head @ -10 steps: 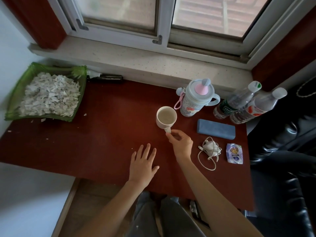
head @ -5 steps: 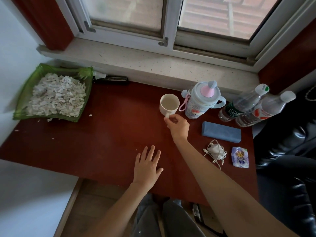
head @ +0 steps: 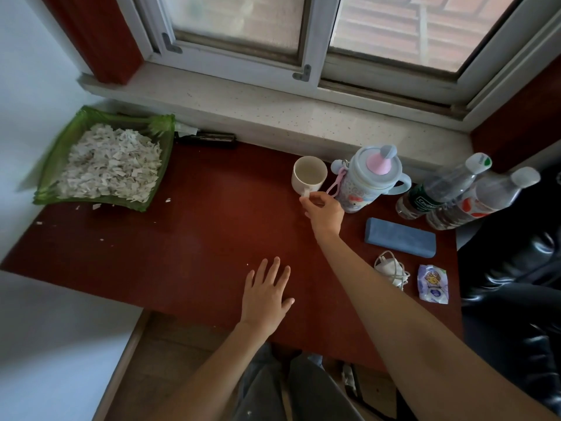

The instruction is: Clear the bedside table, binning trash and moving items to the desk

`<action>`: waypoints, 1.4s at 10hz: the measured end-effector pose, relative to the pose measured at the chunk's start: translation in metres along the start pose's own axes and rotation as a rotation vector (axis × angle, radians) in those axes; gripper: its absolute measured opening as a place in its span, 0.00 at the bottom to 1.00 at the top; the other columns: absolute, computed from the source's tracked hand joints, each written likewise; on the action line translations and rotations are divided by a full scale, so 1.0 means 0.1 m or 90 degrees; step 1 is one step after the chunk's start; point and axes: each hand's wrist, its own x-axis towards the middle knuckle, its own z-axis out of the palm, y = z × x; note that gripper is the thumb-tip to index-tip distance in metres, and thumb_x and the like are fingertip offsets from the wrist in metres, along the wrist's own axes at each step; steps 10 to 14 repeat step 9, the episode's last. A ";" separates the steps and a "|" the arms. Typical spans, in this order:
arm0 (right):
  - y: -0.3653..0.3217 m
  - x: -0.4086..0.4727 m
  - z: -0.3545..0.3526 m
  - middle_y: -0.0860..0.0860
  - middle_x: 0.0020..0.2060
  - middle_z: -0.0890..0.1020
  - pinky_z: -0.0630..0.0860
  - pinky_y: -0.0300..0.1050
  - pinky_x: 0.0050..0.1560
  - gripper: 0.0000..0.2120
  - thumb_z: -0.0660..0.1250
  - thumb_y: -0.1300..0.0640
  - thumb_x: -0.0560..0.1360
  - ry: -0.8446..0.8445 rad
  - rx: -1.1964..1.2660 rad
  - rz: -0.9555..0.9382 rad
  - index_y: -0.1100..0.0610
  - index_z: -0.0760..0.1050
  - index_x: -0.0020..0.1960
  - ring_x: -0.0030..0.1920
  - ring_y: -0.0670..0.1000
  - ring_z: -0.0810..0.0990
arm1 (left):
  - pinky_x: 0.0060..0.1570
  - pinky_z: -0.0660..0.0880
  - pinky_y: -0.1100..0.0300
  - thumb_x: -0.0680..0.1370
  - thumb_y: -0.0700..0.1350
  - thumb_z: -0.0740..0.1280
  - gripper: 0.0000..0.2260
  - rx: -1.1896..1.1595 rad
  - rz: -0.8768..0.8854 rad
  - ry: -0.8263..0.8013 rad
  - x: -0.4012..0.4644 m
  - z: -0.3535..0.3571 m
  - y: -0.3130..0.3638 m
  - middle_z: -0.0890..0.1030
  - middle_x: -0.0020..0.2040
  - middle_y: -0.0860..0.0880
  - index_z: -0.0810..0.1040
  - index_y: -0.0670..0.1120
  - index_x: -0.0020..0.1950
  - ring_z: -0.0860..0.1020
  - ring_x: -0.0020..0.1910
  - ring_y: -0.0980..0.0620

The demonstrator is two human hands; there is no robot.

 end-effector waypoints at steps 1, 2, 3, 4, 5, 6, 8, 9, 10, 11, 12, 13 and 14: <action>0.01 0.02 0.01 0.45 0.37 0.83 0.82 0.51 0.47 0.07 0.74 0.51 0.68 -0.004 -0.021 -0.006 0.51 0.81 0.44 0.40 0.46 0.83 | 0.75 0.50 0.46 0.79 0.61 0.55 0.30 -0.001 0.001 -0.001 0.00 -0.01 0.00 0.46 0.79 0.49 0.49 0.54 0.77 0.45 0.77 0.46; -0.03 0.00 -0.01 0.44 0.40 0.84 0.79 0.48 0.50 0.09 0.73 0.48 0.69 0.004 -0.083 -0.023 0.50 0.81 0.45 0.42 0.45 0.82 | 0.75 0.50 0.46 0.79 0.61 0.55 0.30 0.000 0.002 -0.003 0.00 -0.01 0.00 0.46 0.79 0.49 0.48 0.54 0.77 0.45 0.77 0.46; -0.05 -0.01 -0.04 0.43 0.42 0.84 0.77 0.45 0.50 0.11 0.72 0.45 0.68 -0.006 -0.118 -0.016 0.49 0.81 0.47 0.45 0.44 0.81 | 0.74 0.50 0.46 0.79 0.61 0.55 0.30 0.000 0.001 -0.002 0.00 -0.01 0.00 0.46 0.79 0.49 0.48 0.54 0.77 0.45 0.77 0.46; -0.08 -0.06 -0.10 0.43 0.46 0.83 0.76 0.43 0.52 0.18 0.71 0.40 0.68 -0.045 -0.119 0.015 0.49 0.80 0.51 0.48 0.43 0.81 | 0.74 0.51 0.46 0.78 0.61 0.55 0.30 0.003 -0.001 -0.008 0.00 -0.01 0.00 0.47 0.79 0.49 0.48 0.54 0.77 0.45 0.77 0.46; -0.09 -0.23 -0.25 0.43 0.49 0.82 0.74 0.43 0.55 0.21 0.66 0.37 0.71 -0.080 -0.115 0.024 0.50 0.79 0.56 0.51 0.43 0.79 | 0.74 0.51 0.46 0.79 0.61 0.55 0.30 0.007 0.003 -0.011 0.00 -0.02 0.01 0.47 0.79 0.49 0.49 0.53 0.77 0.46 0.77 0.45; 0.03 -0.51 -0.47 0.45 0.51 0.81 0.75 0.45 0.57 0.17 0.63 0.41 0.75 -0.089 -0.168 -0.018 0.51 0.78 0.57 0.53 0.44 0.78 | 0.74 0.52 0.45 0.79 0.61 0.55 0.30 0.014 0.011 -0.003 -0.01 -0.05 0.02 0.48 0.79 0.48 0.49 0.53 0.77 0.47 0.77 0.44; 0.52 -1.21 -0.89 0.53 0.57 0.79 0.70 0.47 0.61 0.16 0.61 0.50 0.79 0.031 -0.385 -0.094 0.59 0.75 0.61 0.61 0.53 0.74 | 0.73 0.54 0.44 0.79 0.61 0.54 0.30 0.028 0.026 -0.008 -0.04 -0.11 0.03 0.49 0.79 0.46 0.50 0.51 0.77 0.48 0.77 0.43; 0.73 -1.50 -1.04 0.55 0.61 0.78 0.67 0.50 0.68 0.17 0.59 0.51 0.80 0.091 -0.442 -0.090 0.59 0.74 0.63 0.68 0.55 0.69 | 0.73 0.55 0.44 0.79 0.61 0.53 0.29 0.039 0.038 -0.011 -0.03 -0.12 0.01 0.50 0.78 0.46 0.50 0.51 0.77 0.49 0.77 0.43; 0.73 -1.50 -1.04 0.55 0.61 0.78 0.67 0.50 0.68 0.17 0.59 0.51 0.80 0.091 -0.442 -0.090 0.59 0.74 0.63 0.68 0.55 0.69 | 0.73 0.55 0.44 0.79 0.61 0.53 0.29 0.039 0.038 -0.011 -0.03 -0.12 0.01 0.50 0.78 0.46 0.50 0.51 0.77 0.49 0.77 0.43; 0.73 -1.50 -1.04 0.55 0.61 0.78 0.67 0.50 0.68 0.17 0.59 0.51 0.80 0.091 -0.442 -0.090 0.59 0.74 0.63 0.68 0.55 0.69 | 0.73 0.55 0.44 0.79 0.61 0.53 0.29 0.039 0.038 -0.011 -0.03 -0.12 0.01 0.50 0.78 0.46 0.50 0.51 0.77 0.49 0.77 0.43; 0.73 -1.50 -1.04 0.55 0.61 0.78 0.67 0.50 0.68 0.17 0.59 0.51 0.80 0.091 -0.442 -0.090 0.59 0.74 0.63 0.68 0.55 0.69 | 0.73 0.55 0.44 0.79 0.61 0.53 0.29 0.039 0.038 -0.011 -0.03 -0.12 0.01 0.50 0.78 0.46 0.50 0.51 0.77 0.49 0.77 0.43; 0.73 -1.50 -1.04 0.55 0.61 0.78 0.67 0.50 0.68 0.17 0.59 0.51 0.80 0.091 -0.442 -0.090 0.59 0.74 0.63 0.68 0.55 0.69 | 0.73 0.55 0.44 0.79 0.61 0.53 0.29 0.039 0.038 -0.011 -0.03 -0.12 0.01 0.50 0.78 0.46 0.50 0.51 0.77 0.49 0.77 0.43; 0.73 -1.50 -1.04 0.55 0.61 0.78 0.67 0.50 0.68 0.17 0.59 0.51 0.80 0.091 -0.442 -0.090 0.59 0.74 0.63 0.68 0.55 0.69 | 0.73 0.55 0.44 0.79 0.61 0.53 0.29 0.039 0.038 -0.011 -0.03 -0.12 0.01 0.50 0.78 0.46 0.50 0.51 0.77 0.49 0.77 0.43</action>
